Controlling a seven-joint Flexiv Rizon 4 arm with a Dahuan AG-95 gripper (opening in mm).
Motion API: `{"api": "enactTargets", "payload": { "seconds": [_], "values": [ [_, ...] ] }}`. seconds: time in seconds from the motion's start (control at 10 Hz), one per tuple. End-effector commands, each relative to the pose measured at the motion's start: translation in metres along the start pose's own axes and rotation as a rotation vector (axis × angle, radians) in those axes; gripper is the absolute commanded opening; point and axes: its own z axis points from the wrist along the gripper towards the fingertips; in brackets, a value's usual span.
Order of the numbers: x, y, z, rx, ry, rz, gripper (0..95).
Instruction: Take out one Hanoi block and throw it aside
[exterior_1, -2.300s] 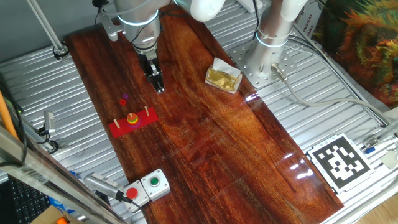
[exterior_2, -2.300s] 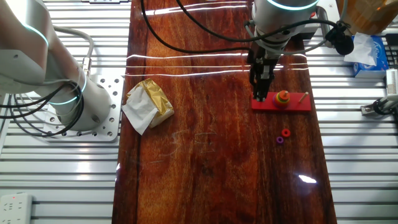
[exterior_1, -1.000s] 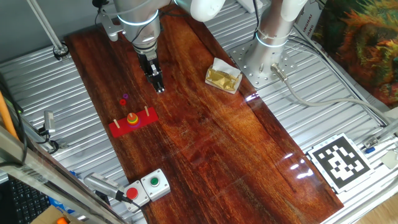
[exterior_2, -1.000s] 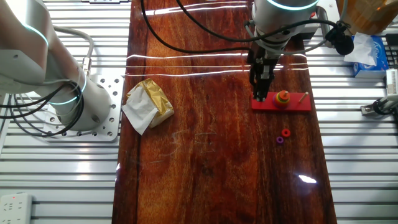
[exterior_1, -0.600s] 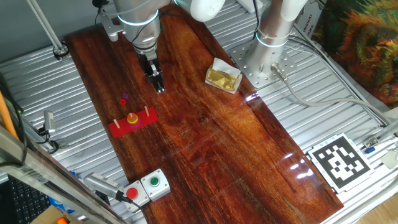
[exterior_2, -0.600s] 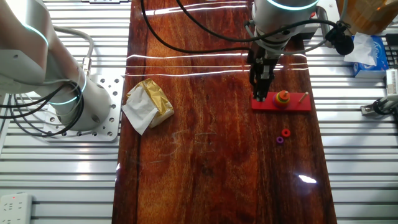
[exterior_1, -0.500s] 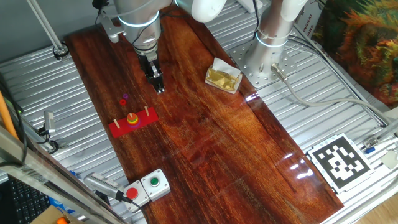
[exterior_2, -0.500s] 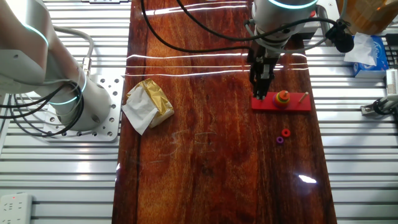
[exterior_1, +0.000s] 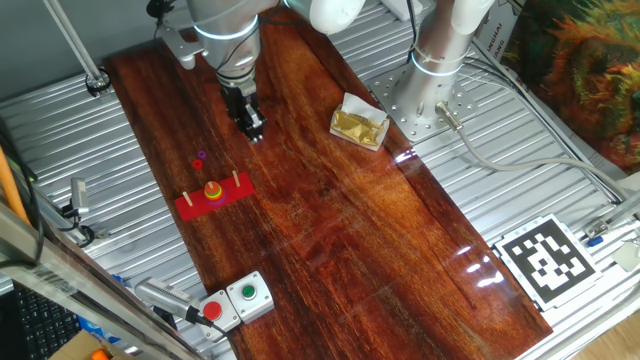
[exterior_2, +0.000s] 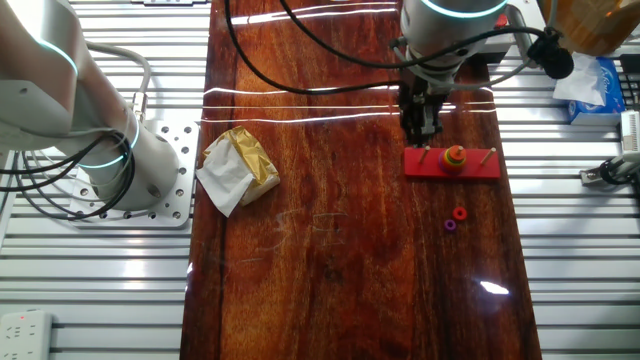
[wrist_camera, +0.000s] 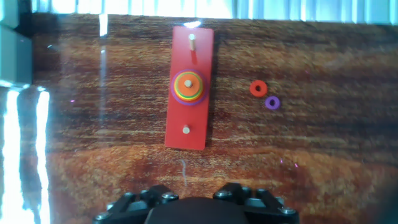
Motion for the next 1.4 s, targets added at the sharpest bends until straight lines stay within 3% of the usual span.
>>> {"api": "enactTargets", "payload": {
  "seconds": [0.1, 0.6, 1.2, 1.4],
  "values": [
    [-0.002, 0.001, 0.0, -0.002, 0.018, 0.027, 0.0],
    [-0.011, 0.001, 0.015, -0.001, 0.004, 0.029, 0.0],
    [-0.058, -0.003, 0.043, -0.007, -0.003, 0.019, 0.0],
    [-0.083, -0.001, 0.051, -0.012, -0.003, 0.016, 0.0]
  ]
}}
